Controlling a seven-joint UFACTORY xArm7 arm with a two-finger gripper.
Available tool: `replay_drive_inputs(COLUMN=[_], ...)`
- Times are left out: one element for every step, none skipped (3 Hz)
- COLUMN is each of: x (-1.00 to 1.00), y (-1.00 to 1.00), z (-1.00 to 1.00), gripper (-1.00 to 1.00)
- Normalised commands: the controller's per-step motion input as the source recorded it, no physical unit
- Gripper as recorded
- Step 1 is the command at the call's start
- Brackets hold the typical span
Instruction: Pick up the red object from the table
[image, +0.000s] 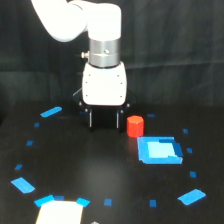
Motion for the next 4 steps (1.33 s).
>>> replay_drive_inputs(x=[1.0, 1.0, 0.48, -0.7], y=[0.72, 0.37, -0.9, -0.81], z=[-0.62, -0.15, -0.38, 0.44], gripper=[1.0, 0.9, 0.13, -1.0])
